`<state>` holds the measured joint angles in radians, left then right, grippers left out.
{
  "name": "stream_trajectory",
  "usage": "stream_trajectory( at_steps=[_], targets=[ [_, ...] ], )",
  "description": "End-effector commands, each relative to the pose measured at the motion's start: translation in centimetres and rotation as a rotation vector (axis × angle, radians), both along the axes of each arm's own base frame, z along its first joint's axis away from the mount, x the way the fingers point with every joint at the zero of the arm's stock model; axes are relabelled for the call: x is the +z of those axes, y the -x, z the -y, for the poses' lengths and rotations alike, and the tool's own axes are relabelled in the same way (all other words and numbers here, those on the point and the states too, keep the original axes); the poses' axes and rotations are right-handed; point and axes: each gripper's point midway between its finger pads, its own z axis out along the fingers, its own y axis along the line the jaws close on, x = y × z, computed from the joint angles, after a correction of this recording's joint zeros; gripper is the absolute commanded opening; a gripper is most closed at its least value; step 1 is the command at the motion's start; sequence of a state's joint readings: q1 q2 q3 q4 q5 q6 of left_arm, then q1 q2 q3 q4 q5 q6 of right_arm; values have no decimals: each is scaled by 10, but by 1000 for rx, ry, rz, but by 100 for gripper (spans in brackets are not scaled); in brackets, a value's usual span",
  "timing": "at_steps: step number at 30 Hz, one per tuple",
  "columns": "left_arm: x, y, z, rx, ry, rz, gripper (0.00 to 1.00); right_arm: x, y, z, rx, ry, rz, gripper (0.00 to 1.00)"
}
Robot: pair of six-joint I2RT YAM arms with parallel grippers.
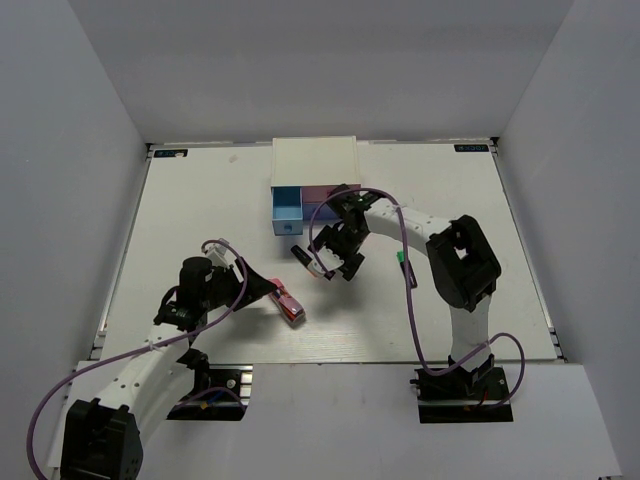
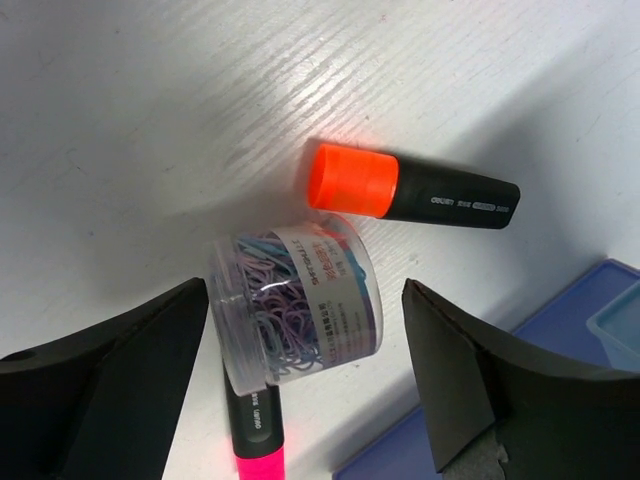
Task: Sort the stationery into containers
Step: Pick up the stationery from the center of the board.
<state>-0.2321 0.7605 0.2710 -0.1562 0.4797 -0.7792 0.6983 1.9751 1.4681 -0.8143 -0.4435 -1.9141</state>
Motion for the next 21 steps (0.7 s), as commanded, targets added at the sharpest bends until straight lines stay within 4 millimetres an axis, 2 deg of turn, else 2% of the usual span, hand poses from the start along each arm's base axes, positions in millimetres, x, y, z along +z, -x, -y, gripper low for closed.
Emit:
stream_trajectory(
  at_steps=[1, 4, 7, 8, 9, 11, 15, 18, 19, 21],
  targets=[
    [2, 0, 1, -6, 9, 10, 75, 8, 1, -4, 8, 10, -14, 83],
    [2, 0, 1, -6, 9, 10, 75, 10, 0, -1, 6, 27, -6, 75],
    [4, -2, 1, -6, 11, 19, 75, 8, -3, 4, -6, 65, -12, 63],
    [4, -1, 2, -13, 16, 18, 75, 8, 2, 1, 4, 73, -15, 59],
    [4, -1, 2, -13, 16, 18, 75, 9, 0, 9, -15, 94, -31, 54],
    [4, -1, 2, -13, 16, 18, 75, 5, 2, 11, -23, 115, -56, 50],
    [5, 2, 2, -13, 16, 17, 75, 10, 9, 11, -27, 110, -68, 36],
    [7, 2, 2, -13, 18, 26, 75, 22, 9, 9, -50, 85, -64, 22],
    [7, 2, 2, -13, 18, 26, 75, 35, 10, 6, -54, 55, -53, 20],
    [7, 2, 2, -13, 18, 26, 75, 40, 11, 7, -82, 43, -63, 17]
  ],
)
